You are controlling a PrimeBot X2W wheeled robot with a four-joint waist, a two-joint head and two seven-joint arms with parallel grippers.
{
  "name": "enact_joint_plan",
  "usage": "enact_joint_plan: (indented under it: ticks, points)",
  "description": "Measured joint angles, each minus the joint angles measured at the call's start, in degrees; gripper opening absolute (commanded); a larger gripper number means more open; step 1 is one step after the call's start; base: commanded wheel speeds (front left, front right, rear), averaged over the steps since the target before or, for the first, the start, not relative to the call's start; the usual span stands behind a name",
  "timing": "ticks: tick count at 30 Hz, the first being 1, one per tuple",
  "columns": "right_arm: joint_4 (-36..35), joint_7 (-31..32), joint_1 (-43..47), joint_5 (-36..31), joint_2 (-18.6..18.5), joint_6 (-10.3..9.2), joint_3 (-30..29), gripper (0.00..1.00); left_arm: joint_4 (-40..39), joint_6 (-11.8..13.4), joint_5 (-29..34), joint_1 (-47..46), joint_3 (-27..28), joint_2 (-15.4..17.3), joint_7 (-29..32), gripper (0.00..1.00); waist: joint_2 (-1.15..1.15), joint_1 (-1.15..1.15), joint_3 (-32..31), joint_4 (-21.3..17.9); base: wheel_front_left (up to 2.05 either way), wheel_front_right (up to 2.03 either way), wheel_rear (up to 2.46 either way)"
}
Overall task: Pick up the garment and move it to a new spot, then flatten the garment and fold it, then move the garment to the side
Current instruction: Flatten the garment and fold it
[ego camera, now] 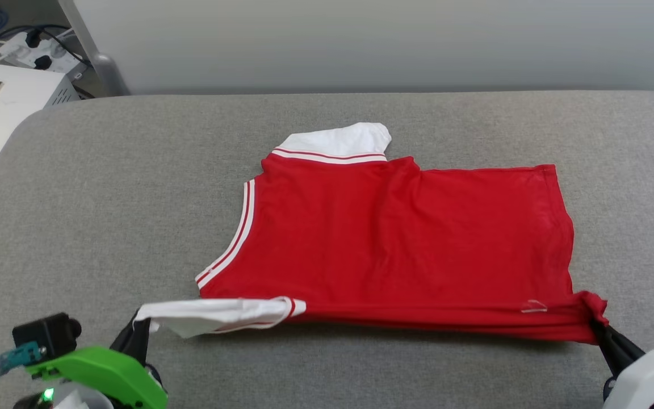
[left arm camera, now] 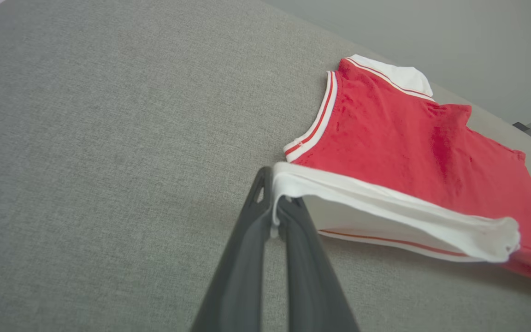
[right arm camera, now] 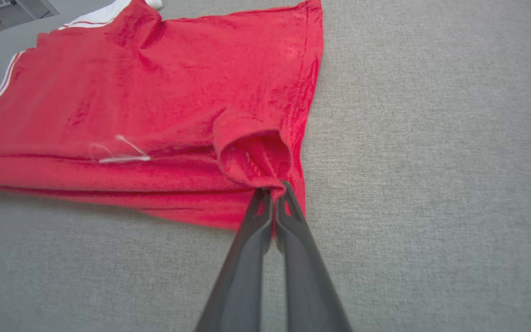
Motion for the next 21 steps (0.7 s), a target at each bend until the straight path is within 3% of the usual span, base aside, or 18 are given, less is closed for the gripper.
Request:
enact_joint_plan:
  ticks: [9,21]
  points:
    - [4.4,1.4,-10.1,-0.9,0.8,-0.05,1.9,0.00,12.3,-5.3,3.2,-16.7,-4.7,-3.6,-1.7,0.00,0.00,0.00,4.8,-0.4,0.00,0.00,0.00]
    - [16.3,-1.4,-20.7,1.2,-2.4,-0.05,8.8,0.00,31.1,-12.5,5.4,-29.3,-8.5,-7.3,-4.0,0.00,0.00,0.01,11.8,-1.1,0.00,0.00,0.00]
